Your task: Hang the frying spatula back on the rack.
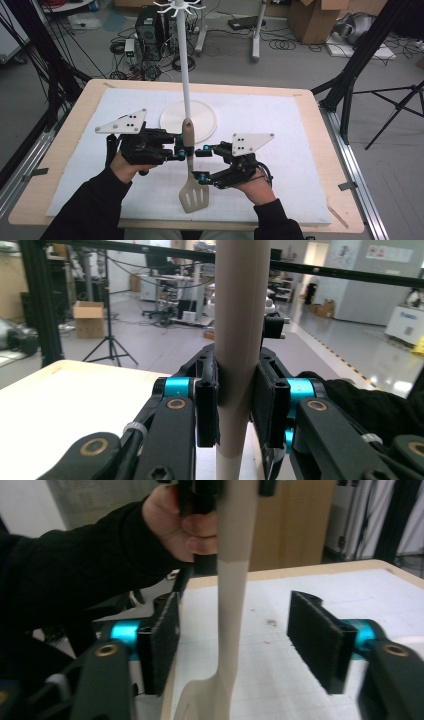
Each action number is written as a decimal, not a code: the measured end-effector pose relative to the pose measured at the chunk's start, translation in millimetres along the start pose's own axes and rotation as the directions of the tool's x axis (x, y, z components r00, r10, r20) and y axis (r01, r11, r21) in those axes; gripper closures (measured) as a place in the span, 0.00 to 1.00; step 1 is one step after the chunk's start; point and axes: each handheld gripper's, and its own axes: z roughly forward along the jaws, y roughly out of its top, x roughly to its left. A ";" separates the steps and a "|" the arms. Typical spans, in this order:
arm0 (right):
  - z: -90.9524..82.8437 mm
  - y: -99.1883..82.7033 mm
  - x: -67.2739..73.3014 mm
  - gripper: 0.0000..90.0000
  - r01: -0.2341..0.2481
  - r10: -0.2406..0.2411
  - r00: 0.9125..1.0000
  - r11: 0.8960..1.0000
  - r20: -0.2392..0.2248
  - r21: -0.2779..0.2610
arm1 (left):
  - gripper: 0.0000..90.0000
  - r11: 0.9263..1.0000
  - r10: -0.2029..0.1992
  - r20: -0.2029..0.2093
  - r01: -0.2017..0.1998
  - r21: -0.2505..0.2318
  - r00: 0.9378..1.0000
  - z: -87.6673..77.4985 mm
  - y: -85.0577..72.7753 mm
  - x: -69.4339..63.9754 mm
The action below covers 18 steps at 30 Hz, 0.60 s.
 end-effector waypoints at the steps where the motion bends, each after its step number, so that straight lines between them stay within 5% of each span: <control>1: 1.0 0.1 0.1 0.50 0.004 -0.004 1.000 1.000 -0.018 0.000 | 0.82 1.000 0.005 0.007 -0.005 0.005 1.000 0.6 0.0 -0.1; 8: 4.5 -1.5 -2.0 0.68 0.004 -0.005 0.996 1.000 -0.092 -0.009 | 0.82 1.000 0.011 0.033 -0.011 0.008 0.999 4.7 -0.1 -1.4; 14: 3.6 -3.5 -5.1 0.85 -0.004 0.001 0.995 0.999 -0.099 -0.034 | 0.82 1.000 0.018 0.043 -0.019 0.006 0.999 6.6 0.4 -2.0; 18: 2.9 -4.2 -5.2 0.86 -0.024 0.020 0.995 0.999 -0.094 -0.041 | 0.82 1.000 0.018 0.035 -0.018 0.005 0.999 5.3 0.8 -1.2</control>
